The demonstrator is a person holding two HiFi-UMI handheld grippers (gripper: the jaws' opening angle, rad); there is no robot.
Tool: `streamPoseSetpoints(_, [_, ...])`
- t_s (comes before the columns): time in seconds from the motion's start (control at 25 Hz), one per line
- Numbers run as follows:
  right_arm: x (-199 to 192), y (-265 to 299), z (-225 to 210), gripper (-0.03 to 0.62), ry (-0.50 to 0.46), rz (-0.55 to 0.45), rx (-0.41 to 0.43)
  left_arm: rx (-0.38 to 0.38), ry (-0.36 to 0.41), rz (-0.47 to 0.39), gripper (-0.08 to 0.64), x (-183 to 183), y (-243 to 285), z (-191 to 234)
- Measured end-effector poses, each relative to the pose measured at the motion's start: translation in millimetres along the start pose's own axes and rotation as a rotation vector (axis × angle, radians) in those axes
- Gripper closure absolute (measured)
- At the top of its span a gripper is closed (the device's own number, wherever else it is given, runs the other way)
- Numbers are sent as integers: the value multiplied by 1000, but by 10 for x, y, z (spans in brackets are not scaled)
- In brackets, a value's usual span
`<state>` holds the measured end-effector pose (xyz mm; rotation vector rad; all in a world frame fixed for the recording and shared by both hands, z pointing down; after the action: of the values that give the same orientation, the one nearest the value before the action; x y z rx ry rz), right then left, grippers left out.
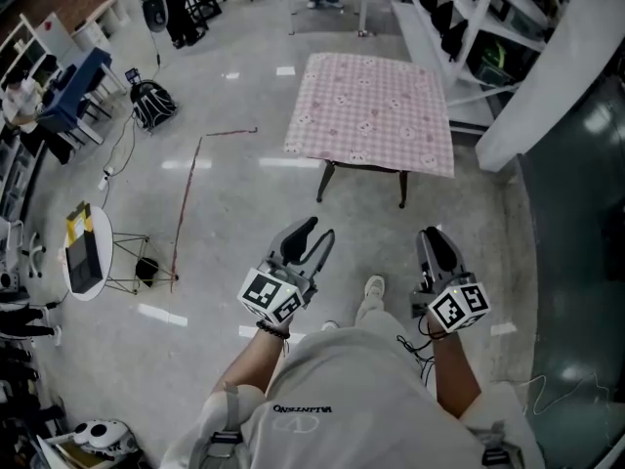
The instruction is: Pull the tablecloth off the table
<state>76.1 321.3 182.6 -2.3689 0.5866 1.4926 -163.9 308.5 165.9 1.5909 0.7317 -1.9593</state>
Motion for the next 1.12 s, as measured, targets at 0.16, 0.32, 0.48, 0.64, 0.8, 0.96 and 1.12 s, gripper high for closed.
streamPoseSetpoints(0.16, [44, 152, -229, 491, 15, 12, 1, 6, -17, 10, 413, -72, 261, 61])
streamPoseSetpoints(0.32, [136, 361, -500, 492, 26, 23, 2, 21, -26, 20, 413, -132, 578, 189])
streamPoseSetpoints(0.48, [273, 566, -826, 492, 36, 38, 20, 40, -34, 22, 413, -148, 962, 255])
streamPoseSetpoints(0.64, [383, 785, -1136, 492, 45, 58, 48, 61, -38, 26, 413, -192, 1328, 296])
streamPoseSetpoints(0.8, [474, 994, -1394, 495, 60, 72, 93, 96, -54, 25, 413, -225, 1645, 357])
streamPoseSetpoints(0.96, [522, 1161, -1647, 495, 82, 93, 122, 122, -60, 34, 413, -285, 1921, 372])
streamPoseSetpoints(1.12, [532, 1314, -1886, 494, 106, 117, 137, 140, -88, 48, 414, -366, 2138, 386])
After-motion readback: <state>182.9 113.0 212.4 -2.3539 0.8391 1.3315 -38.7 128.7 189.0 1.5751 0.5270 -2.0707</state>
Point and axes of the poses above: the fingertips, and each gripper's own axes: y forward along the fingers, z to its left, x out of its top, the point moved 3 cm from there along -y, backward along the fingers, and after that the axes turned 3 degrees about y, right-handed, at the moved point
